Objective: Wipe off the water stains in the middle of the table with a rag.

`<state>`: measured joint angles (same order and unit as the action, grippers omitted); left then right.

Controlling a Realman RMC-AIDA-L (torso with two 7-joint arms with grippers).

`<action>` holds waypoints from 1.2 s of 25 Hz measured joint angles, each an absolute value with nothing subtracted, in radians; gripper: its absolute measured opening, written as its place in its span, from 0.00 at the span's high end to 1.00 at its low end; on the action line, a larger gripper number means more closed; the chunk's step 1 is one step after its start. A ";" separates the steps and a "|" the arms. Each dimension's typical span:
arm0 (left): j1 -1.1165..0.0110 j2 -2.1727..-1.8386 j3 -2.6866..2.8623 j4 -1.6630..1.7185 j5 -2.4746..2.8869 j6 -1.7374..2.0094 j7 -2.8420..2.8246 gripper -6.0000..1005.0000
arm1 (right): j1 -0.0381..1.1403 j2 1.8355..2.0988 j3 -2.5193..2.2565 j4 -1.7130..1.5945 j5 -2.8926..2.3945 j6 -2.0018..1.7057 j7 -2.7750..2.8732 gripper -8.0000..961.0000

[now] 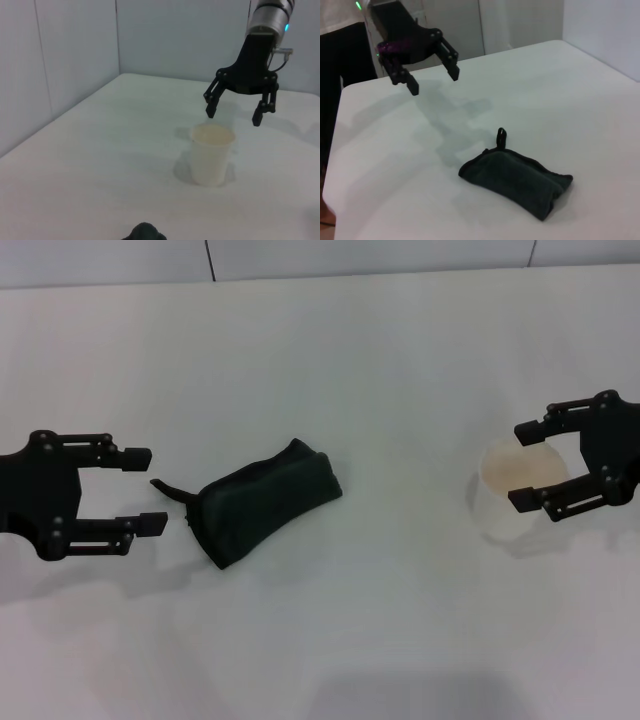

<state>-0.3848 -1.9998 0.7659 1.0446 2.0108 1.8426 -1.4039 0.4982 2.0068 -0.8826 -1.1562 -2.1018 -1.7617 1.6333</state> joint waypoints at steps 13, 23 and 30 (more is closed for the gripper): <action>-0.361 -1.987 0.764 1.036 1.969 1.881 -1.332 0.29 | 0.498 2.006 -0.884 -1.161 -2.102 -1.763 1.655 0.12; -0.357 -1.989 0.764 1.039 1.968 1.883 -1.328 0.29 | 0.494 2.007 -0.880 -1.165 -2.101 -1.750 1.653 0.12; -0.357 -1.994 0.764 1.041 1.968 1.879 -1.327 0.29 | 0.492 2.006 -0.880 -1.170 -2.101 -1.749 1.651 0.12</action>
<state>-0.3574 -1.9943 0.7638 1.0406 1.9680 1.8793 -1.3271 0.4923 2.0065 -0.8804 -1.1700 -2.1014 -1.7491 1.6514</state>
